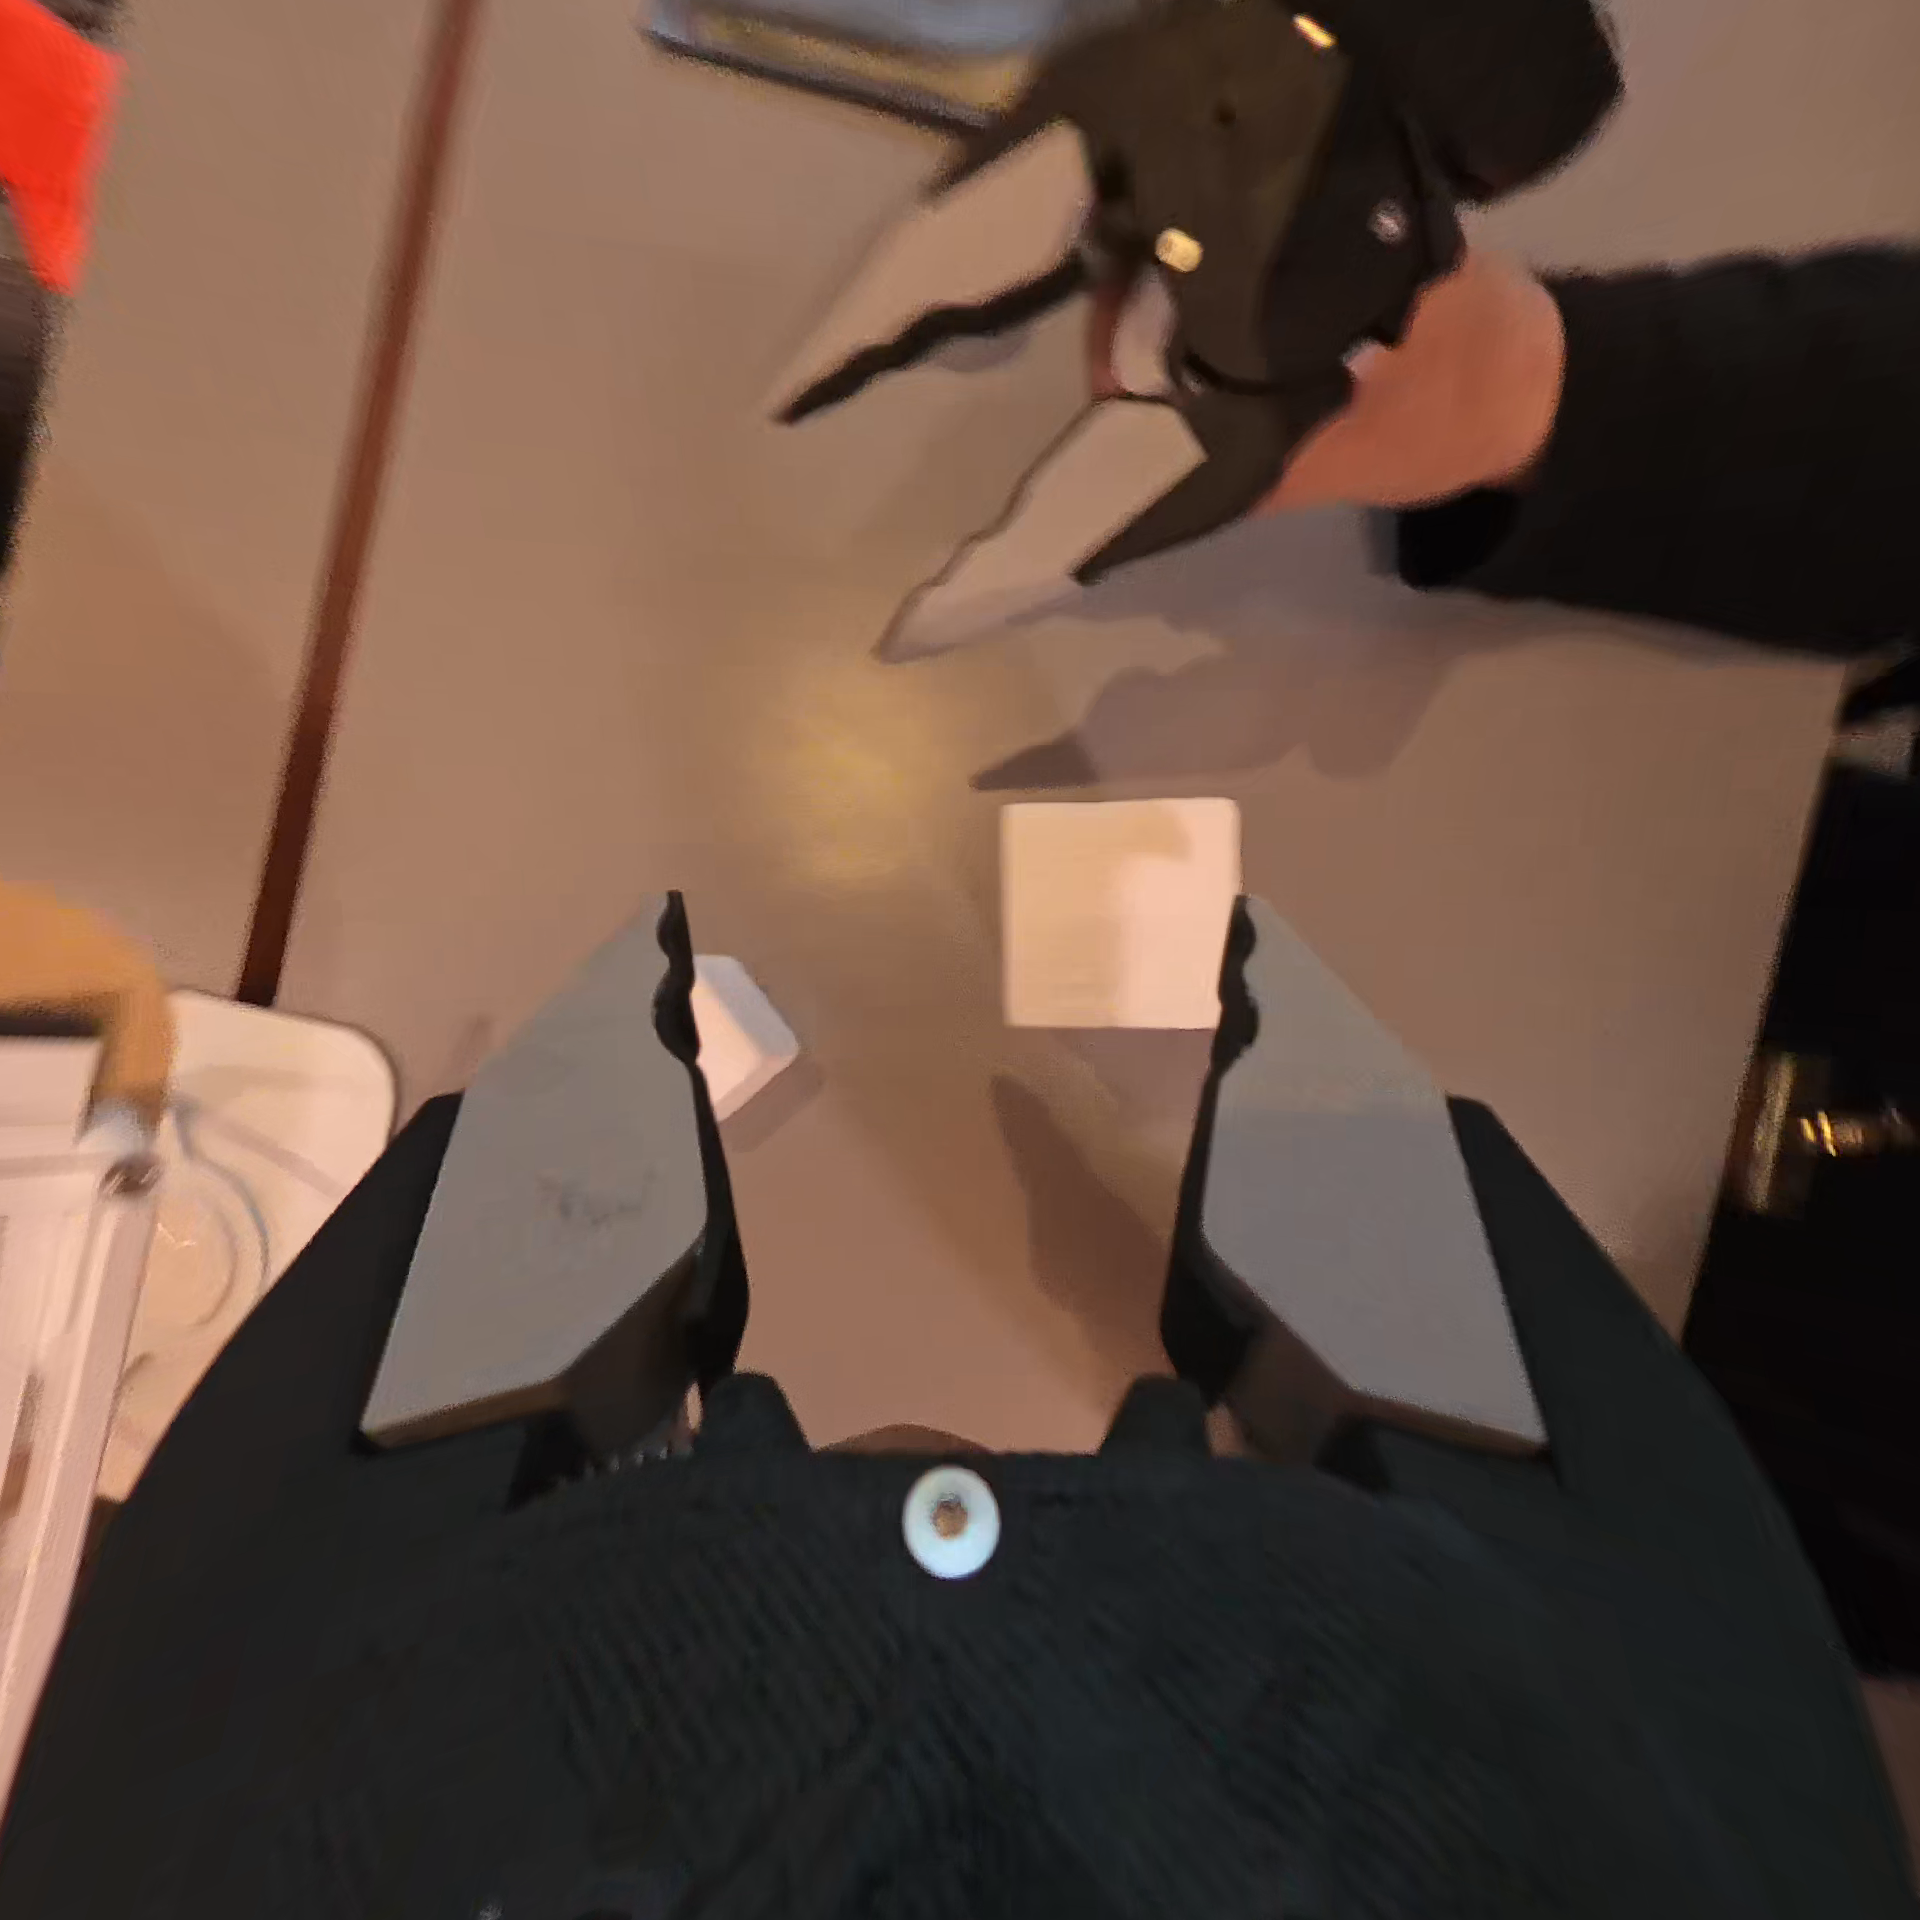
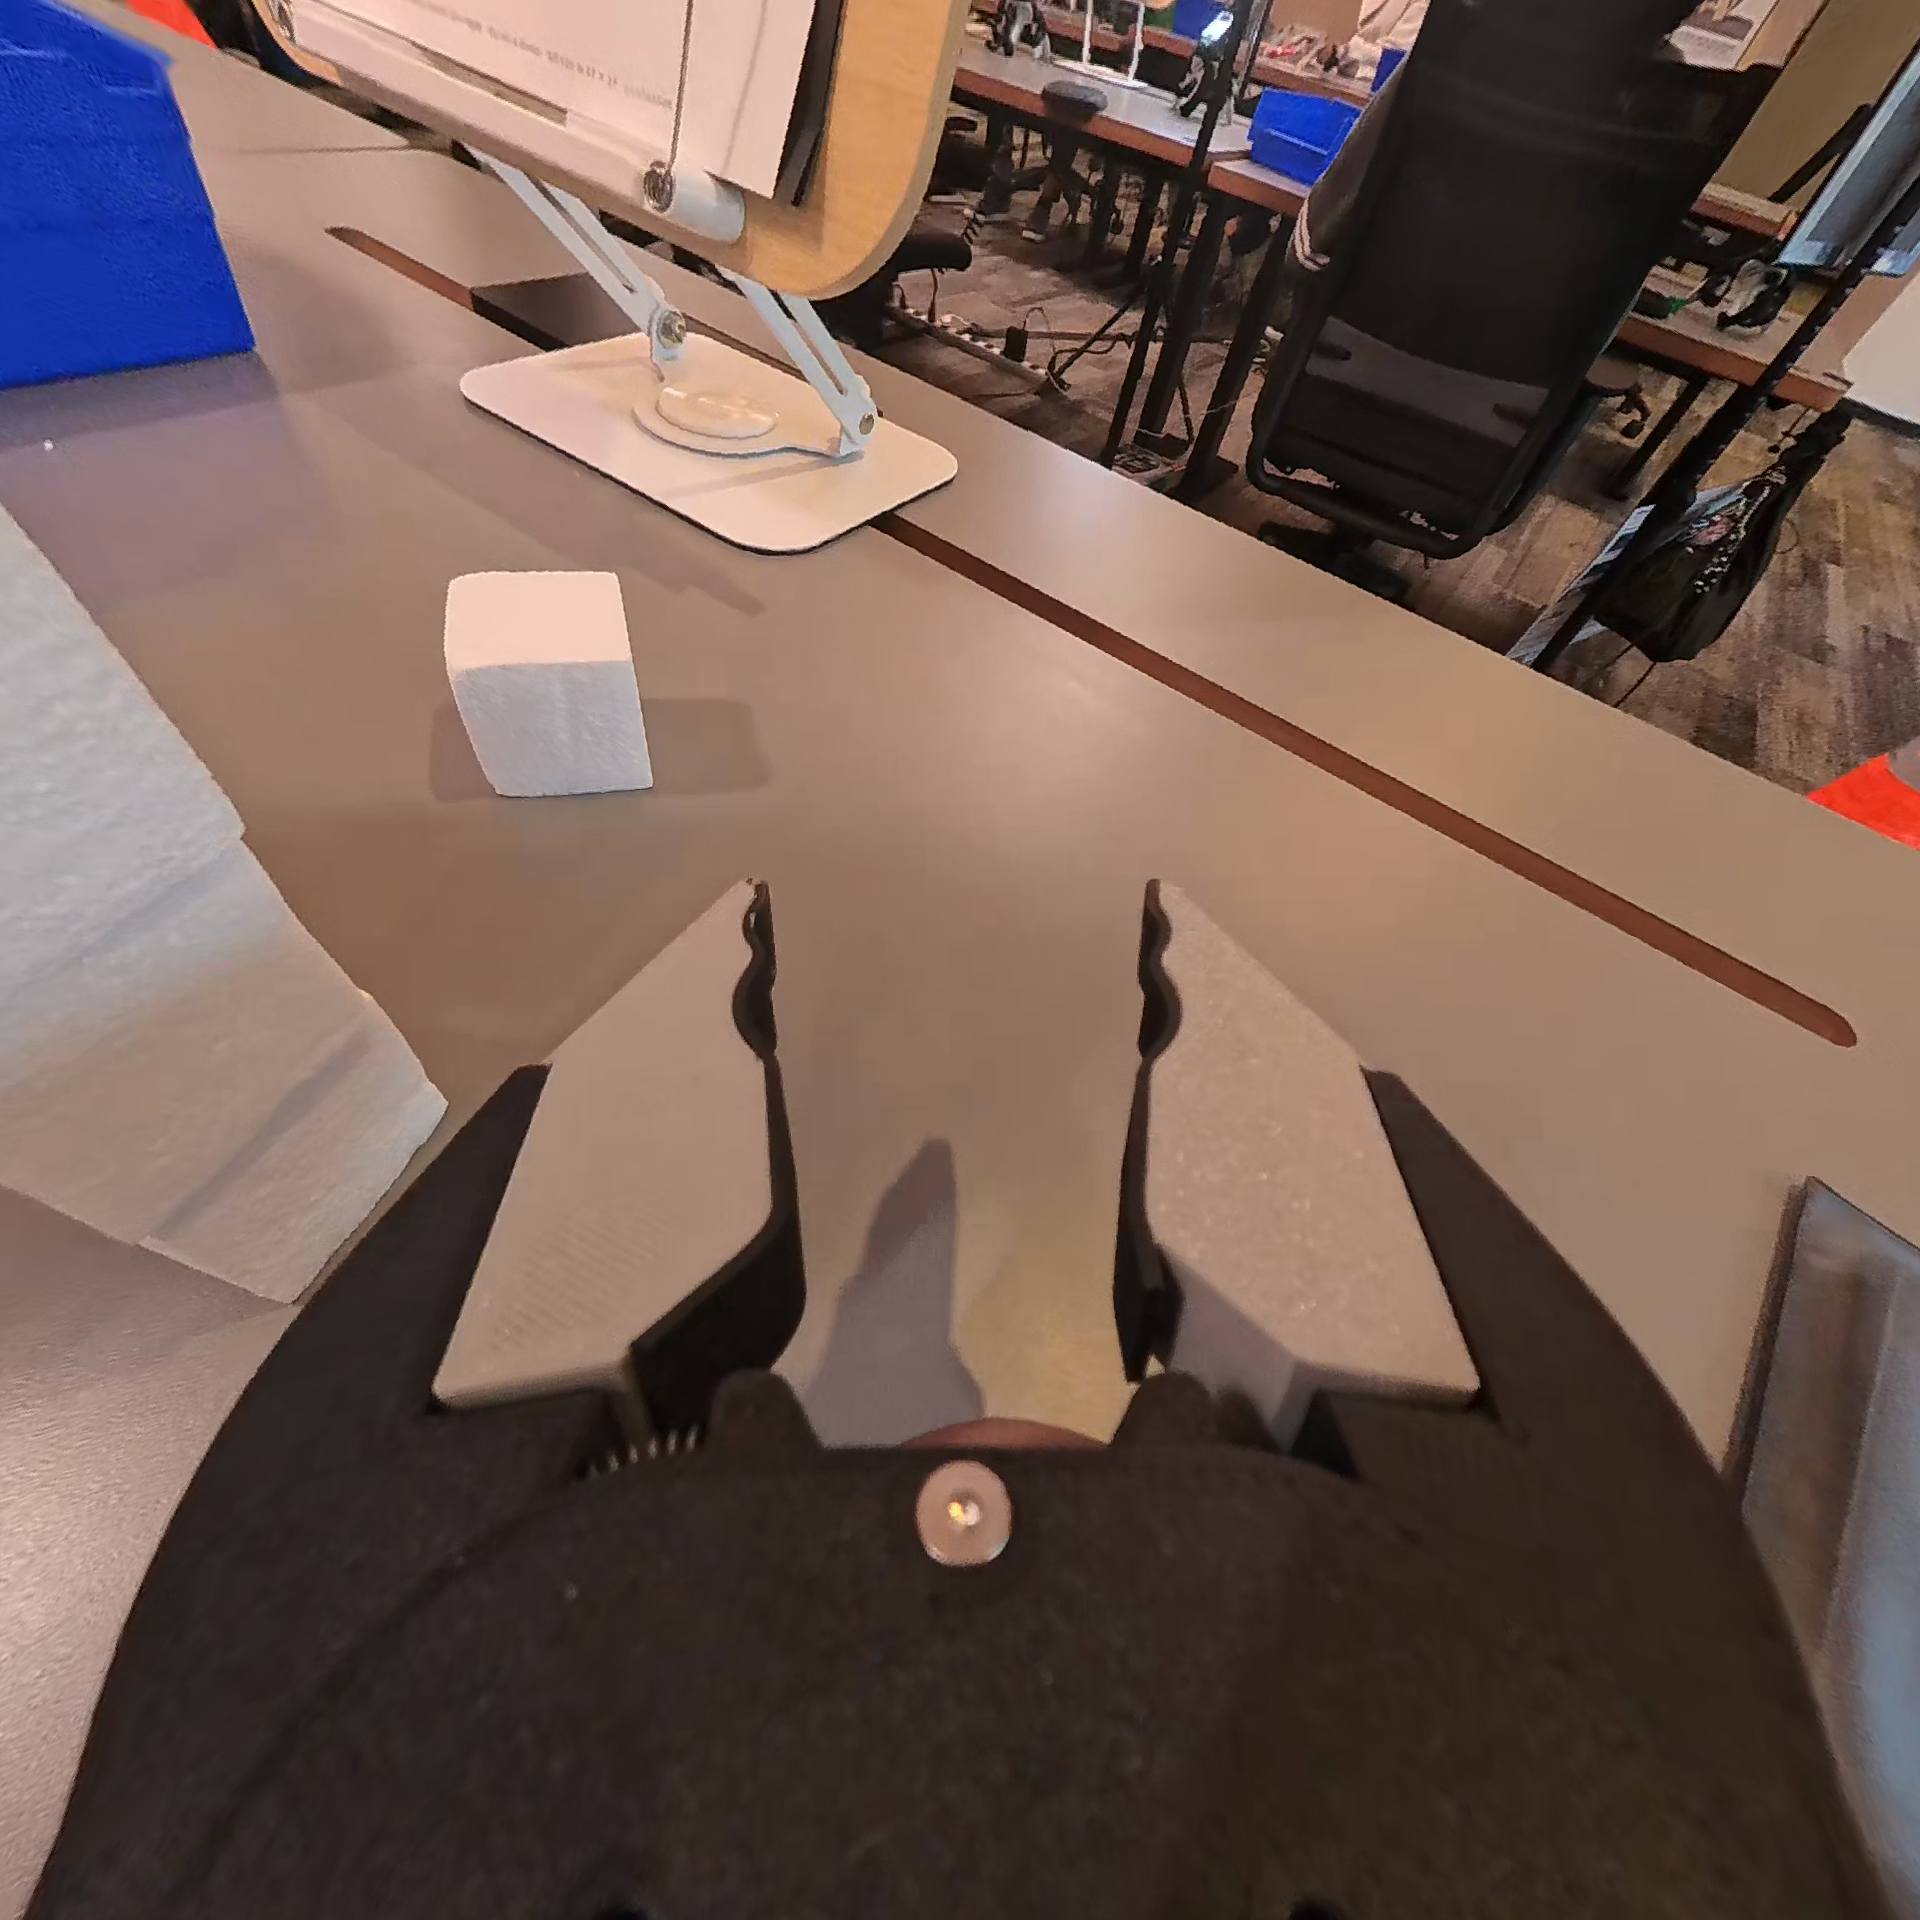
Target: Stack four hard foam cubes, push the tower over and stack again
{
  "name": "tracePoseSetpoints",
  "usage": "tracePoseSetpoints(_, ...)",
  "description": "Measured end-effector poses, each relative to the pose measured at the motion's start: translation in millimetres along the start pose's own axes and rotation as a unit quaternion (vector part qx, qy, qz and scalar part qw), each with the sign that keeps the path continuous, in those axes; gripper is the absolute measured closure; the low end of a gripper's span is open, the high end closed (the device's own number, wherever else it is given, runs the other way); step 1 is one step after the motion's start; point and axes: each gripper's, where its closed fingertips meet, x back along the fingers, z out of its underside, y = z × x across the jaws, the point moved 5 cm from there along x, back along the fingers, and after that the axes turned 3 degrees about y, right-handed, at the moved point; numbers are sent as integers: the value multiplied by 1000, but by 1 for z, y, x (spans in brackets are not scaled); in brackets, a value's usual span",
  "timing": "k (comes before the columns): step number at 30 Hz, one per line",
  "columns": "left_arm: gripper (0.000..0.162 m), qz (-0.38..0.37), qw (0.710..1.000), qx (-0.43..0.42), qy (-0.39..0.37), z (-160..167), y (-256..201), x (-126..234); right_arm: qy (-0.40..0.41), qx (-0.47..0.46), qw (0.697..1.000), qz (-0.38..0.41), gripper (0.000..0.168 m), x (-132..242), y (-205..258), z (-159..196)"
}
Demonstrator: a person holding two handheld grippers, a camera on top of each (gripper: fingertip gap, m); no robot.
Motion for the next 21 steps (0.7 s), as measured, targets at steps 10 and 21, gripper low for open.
tracePoseSetpoints(10, 63, -122, 940, 294, -127, 92, 74, -8, 0, 4, 1000, 4, 102, -1, 0, 0)
tracePoseSetpoints(21, 104, -135, 944, 295, -60, 125, 87, -117, 3, 9, 1000, 13, 103, -3, -3, 3)
